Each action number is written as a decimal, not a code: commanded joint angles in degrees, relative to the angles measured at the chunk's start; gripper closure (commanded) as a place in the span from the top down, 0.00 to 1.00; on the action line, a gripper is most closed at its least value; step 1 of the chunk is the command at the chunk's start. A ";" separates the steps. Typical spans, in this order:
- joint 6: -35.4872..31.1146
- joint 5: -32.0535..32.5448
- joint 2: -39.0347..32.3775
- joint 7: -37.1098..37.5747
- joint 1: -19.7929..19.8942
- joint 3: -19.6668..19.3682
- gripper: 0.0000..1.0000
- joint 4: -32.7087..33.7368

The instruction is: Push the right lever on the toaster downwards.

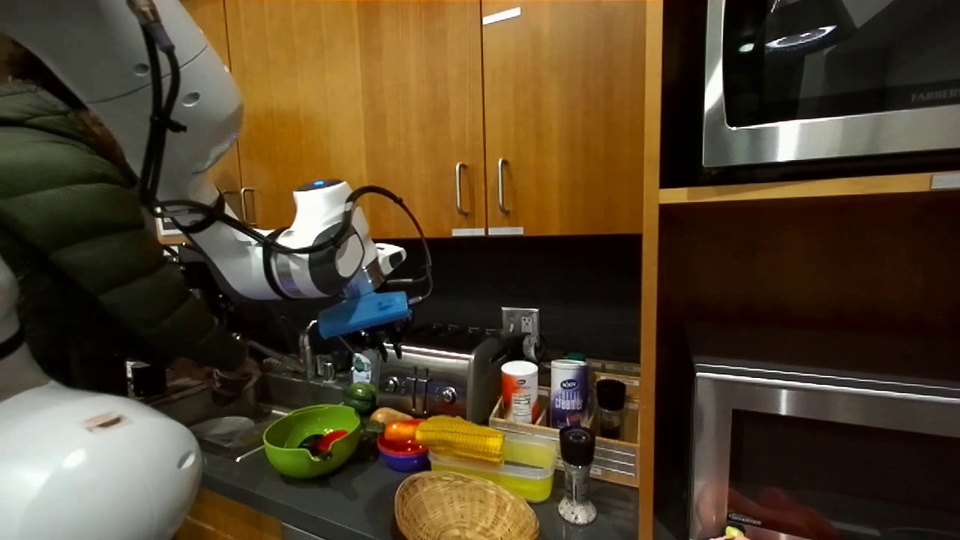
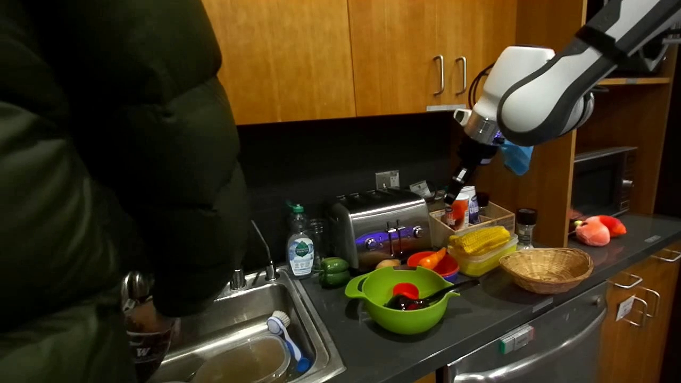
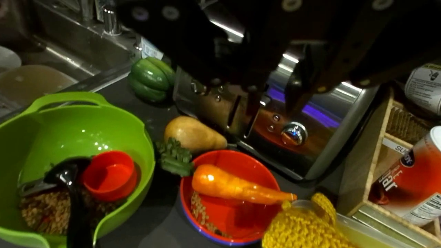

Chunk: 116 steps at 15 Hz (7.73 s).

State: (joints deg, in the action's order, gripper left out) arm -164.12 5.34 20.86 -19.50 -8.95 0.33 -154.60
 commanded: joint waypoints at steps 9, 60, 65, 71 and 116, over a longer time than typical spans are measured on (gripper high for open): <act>-3.88 -4.80 -9.12 -1.27 -2.02 -2.39 0.26 4.72; -0.18 10.80 -11.33 3.77 1.53 6.87 0.00 7.00; -0.33 18.30 -13.41 9.21 4.41 7.67 0.00 11.83; 0.10 18.41 -16.99 10.39 3.93 7.21 0.00 14.58; 17.19 13.36 -43.25 14.85 1.58 3.74 0.00 43.08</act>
State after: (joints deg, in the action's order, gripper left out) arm -148.01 20.58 -20.68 -3.79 -7.28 4.47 -113.15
